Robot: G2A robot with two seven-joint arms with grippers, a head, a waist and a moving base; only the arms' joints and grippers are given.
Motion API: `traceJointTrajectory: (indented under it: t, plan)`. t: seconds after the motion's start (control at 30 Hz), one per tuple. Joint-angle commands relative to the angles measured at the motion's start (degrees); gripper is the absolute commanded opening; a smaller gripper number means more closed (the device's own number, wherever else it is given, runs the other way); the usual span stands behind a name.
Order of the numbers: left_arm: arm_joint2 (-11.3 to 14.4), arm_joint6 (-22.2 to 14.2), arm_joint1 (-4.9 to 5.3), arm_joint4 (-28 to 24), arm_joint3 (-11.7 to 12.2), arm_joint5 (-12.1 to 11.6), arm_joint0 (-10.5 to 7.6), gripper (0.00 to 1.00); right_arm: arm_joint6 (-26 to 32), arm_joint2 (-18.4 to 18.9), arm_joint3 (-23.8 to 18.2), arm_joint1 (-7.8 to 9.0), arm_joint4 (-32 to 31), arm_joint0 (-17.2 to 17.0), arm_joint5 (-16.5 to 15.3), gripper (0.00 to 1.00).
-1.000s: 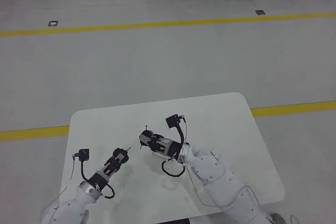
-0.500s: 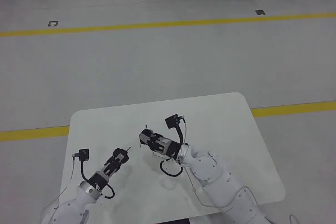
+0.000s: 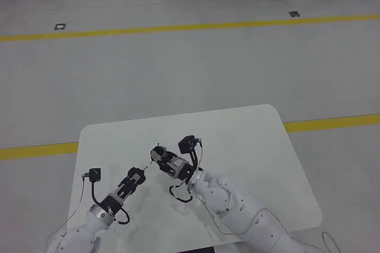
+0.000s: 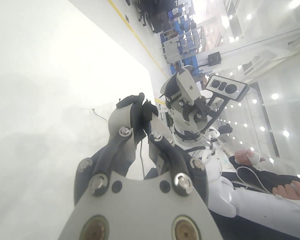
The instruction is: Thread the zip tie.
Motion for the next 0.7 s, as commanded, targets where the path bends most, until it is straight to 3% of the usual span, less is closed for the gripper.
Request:
traceJointTrajectory:
  t: [0.0, 0.37, 0.67]
  plan:
    - [0.0, 0.0, 0.00, 0.0, 0.0, 0.0, 0.00, 0.00, -3.1, -2.1, 1.1, 0.65, -0.4, 0.9, 0.0, 0.00]
    - [0.0, 0.0, 0.00, 0.0, 0.0, 0.0, 0.00, 0.00, -3.0, -2.2, 1.0, 0.64, -0.5, 0.8, 0.0, 0.00]
    - [0.0, 0.0, 0.00, 0.0, 0.0, 0.0, 0.00, 0.00, -9.6, -4.4, 3.5, 0.34, -6.4, 0.9, 0.0, 0.00]
